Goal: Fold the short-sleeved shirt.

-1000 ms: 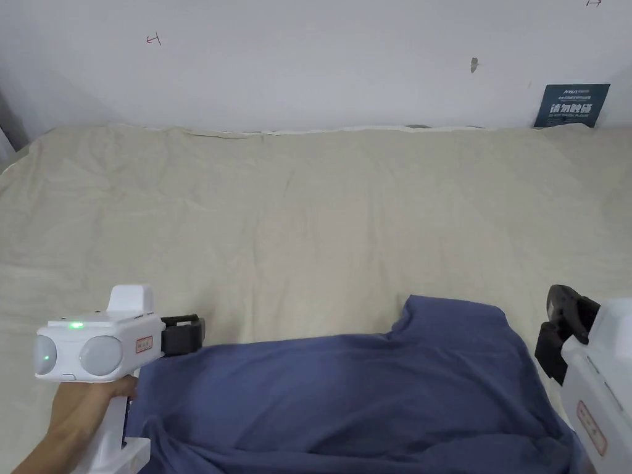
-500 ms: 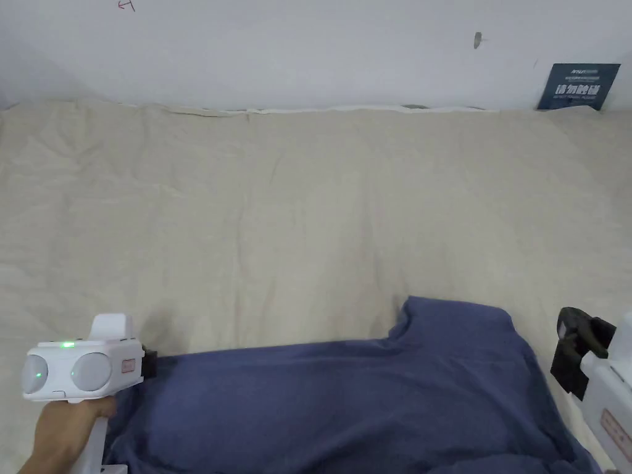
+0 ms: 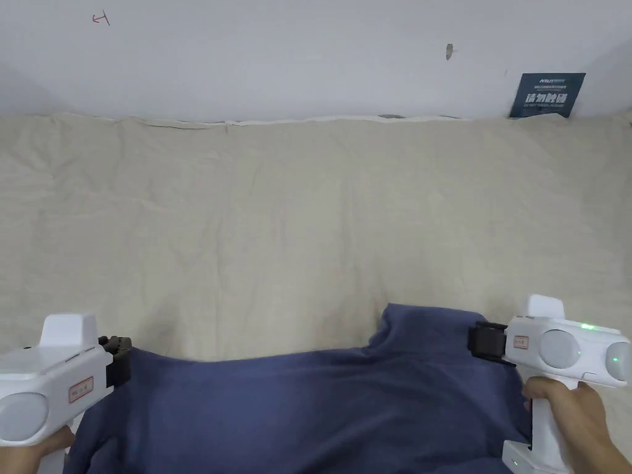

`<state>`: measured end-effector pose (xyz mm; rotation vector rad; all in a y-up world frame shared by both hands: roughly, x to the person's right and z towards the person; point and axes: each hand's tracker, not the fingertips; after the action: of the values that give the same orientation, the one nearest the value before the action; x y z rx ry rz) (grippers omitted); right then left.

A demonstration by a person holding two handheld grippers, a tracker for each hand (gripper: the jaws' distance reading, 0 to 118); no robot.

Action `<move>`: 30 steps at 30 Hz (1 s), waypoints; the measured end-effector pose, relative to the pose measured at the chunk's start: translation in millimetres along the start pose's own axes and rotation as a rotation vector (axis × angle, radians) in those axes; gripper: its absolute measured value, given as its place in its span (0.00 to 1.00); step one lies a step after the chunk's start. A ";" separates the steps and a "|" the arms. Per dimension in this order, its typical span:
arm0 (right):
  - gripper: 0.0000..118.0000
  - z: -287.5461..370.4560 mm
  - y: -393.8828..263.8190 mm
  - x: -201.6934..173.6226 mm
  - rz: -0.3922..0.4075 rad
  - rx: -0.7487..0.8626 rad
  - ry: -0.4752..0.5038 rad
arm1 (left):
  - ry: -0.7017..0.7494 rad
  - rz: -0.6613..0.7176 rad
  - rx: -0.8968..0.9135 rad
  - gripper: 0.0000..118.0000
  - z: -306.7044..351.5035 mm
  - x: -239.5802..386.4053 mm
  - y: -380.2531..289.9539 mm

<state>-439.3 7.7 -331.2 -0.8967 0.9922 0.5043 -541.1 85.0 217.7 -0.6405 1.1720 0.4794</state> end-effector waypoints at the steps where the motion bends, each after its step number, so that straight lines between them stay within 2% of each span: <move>1: 0.84 -4.9 -4.5 -1.4 0.032 -0.025 -0.011 | -0.002 -0.001 -0.001 0.02 0.8 0.5 -0.2; 2: 0.74 -10.2 -6.9 -5.3 0.048 -0.045 -0.018 | -0.002 -0.001 -0.002 0.02 1.3 0.4 -0.9; 4: 0.46 -16.1 -12.9 -12.7 0.100 -0.058 0.002 | 0.006 -0.003 -0.007 0.02 2.5 1.3 -2.0; 5: 0.42 -6.0 -18.8 -13.4 0.121 0.010 -0.014 | 0.010 0.001 -0.009 0.02 3.9 0.6 -4.4; 6: 0.32 -2.1 -18.8 -15.9 0.144 0.015 -0.010 | 0.011 0.005 -0.013 0.02 5.4 -0.1 -6.3; 7: 0.14 0.8 -18.8 -18.3 0.177 -0.002 -0.032 | 0.013 0.012 -0.016 0.02 5.2 -4.2 -7.1; 8: 0.05 6.2 -20.4 -18.2 0.172 0.011 -0.021 | 0.016 0.017 -0.017 0.02 7.3 -5.2 -9.3; 9: 0.05 19.6 -24.9 -13.9 0.150 0.041 0.030 | 0.021 0.020 -0.016 0.02 10.1 -5.7 -11.4; 11: 0.05 45.5 -28.4 -12.8 0.120 0.105 0.032 | 0.039 0.024 -0.012 0.02 23.7 0.5 -17.2; 19: 0.05 179.0 -74.7 17.4 0.130 0.286 0.154 | 0.068 0.169 0.011 0.02 65.9 -29.4 -37.4; 25: 0.05 246.6 -129.9 41.0 0.104 0.314 0.210 | 0.071 0.192 0.000 0.02 109.0 -36.9 -69.9; 30: 0.05 261.4 -185.1 51.8 0.063 0.273 0.227 | 0.072 0.176 -0.043 0.02 129.4 -35.1 -112.1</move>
<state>-150.7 121.1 -235.8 -0.6879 1.2654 0.3137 -390.7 90.9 306.5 -0.5984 1.2958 0.6362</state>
